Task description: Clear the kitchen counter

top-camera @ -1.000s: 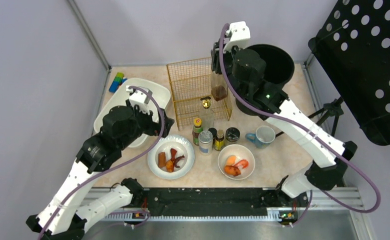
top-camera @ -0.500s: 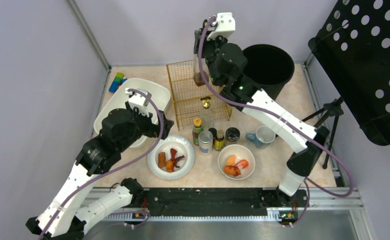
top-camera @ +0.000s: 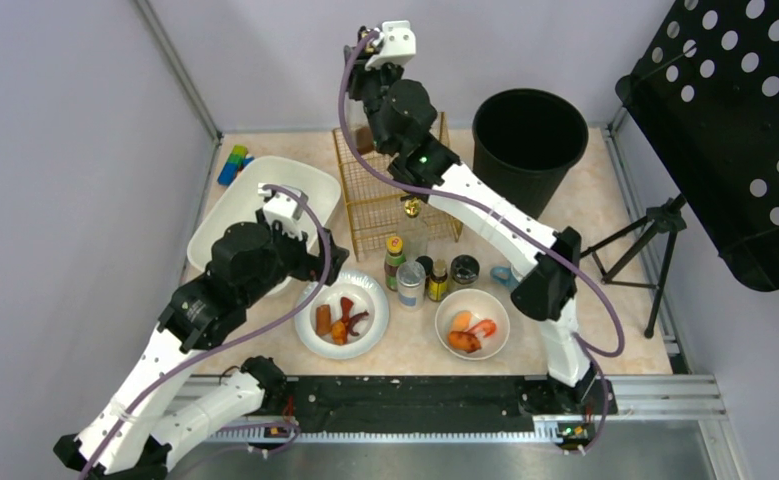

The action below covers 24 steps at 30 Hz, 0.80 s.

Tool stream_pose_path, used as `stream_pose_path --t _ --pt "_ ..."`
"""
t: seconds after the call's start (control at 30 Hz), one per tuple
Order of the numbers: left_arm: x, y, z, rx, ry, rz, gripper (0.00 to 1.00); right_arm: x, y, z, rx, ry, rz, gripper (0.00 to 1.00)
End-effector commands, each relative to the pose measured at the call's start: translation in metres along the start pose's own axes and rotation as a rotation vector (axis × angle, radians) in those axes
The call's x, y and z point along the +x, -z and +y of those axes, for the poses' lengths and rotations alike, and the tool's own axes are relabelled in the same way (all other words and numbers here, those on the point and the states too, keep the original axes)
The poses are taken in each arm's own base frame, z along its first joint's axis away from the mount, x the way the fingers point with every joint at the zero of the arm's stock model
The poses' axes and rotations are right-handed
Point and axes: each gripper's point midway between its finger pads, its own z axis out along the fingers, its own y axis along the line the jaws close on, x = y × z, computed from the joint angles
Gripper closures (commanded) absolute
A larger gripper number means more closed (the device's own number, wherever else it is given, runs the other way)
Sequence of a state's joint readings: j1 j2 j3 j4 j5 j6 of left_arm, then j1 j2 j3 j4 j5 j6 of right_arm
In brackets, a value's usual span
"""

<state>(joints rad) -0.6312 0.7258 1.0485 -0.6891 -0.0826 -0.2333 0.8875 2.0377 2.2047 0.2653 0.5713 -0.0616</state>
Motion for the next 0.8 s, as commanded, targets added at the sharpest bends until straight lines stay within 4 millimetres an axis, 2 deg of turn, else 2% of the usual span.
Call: stream_pose_path --t 0.0,0.2,0.3,0.43,0.6,0.77 --pt "-0.014 0.002 -0.002 0.01 -0.004 -0.068 0.01 -0.078 -0.008 0.009 -0.014 -0.139 -0.22 1.0" --pt "-0.025 0.014 0.015 -0.074 0.034 -0.155 0.01 -0.059 -0.015 0.007 0.034 -0.15 -0.233 1.0" --pt "-0.037 0.027 0.031 -0.159 0.085 -0.247 0.01 -0.048 -0.017 0.007 0.041 -0.155 -0.229 1.0" --pt "-0.048 0.049 0.043 -0.2 0.124 -0.367 0.01 -0.033 -0.019 0.008 0.05 -0.145 -0.212 1.0" --pt "-0.055 0.07 0.049 -0.209 0.145 -0.469 0.01 -0.014 -0.022 0.006 0.068 -0.13 -0.19 1.0" --pt "-0.054 0.07 0.05 -0.212 0.133 -0.471 0.01 0.009 -0.027 0.004 0.086 -0.128 -0.155 1.0"
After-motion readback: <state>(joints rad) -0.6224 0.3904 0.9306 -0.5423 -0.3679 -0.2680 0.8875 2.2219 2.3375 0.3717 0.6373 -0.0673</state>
